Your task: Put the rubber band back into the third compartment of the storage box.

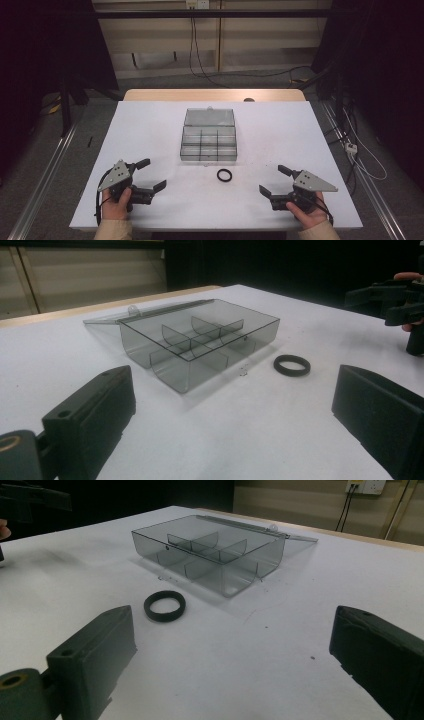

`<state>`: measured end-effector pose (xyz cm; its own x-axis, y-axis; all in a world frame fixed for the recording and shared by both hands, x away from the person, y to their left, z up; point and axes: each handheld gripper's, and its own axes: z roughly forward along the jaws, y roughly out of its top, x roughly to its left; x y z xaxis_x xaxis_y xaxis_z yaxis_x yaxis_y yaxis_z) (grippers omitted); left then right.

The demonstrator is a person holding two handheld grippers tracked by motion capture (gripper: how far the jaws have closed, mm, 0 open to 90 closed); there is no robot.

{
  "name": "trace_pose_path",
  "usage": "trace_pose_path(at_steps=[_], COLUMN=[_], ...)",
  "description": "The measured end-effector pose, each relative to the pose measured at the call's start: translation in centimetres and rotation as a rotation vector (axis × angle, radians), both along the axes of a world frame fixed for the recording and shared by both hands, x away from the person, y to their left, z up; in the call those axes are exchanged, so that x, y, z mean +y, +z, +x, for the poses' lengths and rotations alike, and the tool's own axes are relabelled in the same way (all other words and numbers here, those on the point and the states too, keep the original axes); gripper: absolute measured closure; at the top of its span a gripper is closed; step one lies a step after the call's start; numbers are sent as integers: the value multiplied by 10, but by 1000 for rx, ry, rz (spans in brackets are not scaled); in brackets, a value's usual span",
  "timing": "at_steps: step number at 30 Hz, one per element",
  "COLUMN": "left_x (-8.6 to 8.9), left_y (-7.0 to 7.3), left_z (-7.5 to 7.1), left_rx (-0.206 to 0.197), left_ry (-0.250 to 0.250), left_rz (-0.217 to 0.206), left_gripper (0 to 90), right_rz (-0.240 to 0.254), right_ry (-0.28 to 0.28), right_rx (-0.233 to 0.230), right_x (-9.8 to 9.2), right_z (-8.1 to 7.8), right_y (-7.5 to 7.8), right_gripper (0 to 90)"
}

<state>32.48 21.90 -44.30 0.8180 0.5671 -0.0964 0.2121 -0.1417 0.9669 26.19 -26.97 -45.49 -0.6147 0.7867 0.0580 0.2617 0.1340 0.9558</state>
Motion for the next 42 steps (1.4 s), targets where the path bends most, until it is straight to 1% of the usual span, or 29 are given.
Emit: trace_pose_path(at_steps=[4, 6, 9, 13, 17, 19, 20, 23, 24, 25, 29, 34, 37, 42], left_x=[1, 0, -1, -1, -1, -1, 0, 0, -1, -1, -1, -1, -2, -1], left_y=[0, 1, 0, 0, -1, -1, -1, 0, 0, 0, -1, 0, 0, 0], left_z=[-1, -1, -1, -1, 0, 0, 0, 0, 0, 0, 0, 0, 1, 1], left_rx=[-1, -2, 0, 1, 5, 5, -1, -3, -3, -3, -3, -3, -5, -4], left_ry=[1, 3, -2, -3, -4, -5, -8, -10, -8, -8, -9, -6, -6, -5], left_rz=[7, 0, 5, 7, 4, 5, 10, 12, 9, 9, 16, 9, 11, 10], left_gripper=[34, 34, 34, 34, 34, 34, 35, 34, 35, 34, 35, 34, 34, 34], right_rz=[-1, -2, -16, -20, -31, -41, -47, -53, -57, -65, -67, -65, -73, -83], right_ry=[5, 1, -5, -11, -16, -18, -12, -5, 15, 24, 43, 51, 46, 48], right_rx=[-2, -4, -1, 9, 10, 20, 24, 36, 52, 58, 66, 70, 87, 90], right_x=[2, 3, 3, 5, 10, 14, 16, 20, 23, 25, 30, 34, 38, 44], right_z=[1, 2, 5, 9, 18, 22, 24, 28, 31, 32, 35, 39, 42, 47], right_y=[0, 1, 3, 4, 7, 7, 6, 5, 4, 4, 5, 5, 4, 5], right_gripper=[41, 41, 42, 42, 46, 46, 47, 54, 63, 71, 77, 76, 80, 99])
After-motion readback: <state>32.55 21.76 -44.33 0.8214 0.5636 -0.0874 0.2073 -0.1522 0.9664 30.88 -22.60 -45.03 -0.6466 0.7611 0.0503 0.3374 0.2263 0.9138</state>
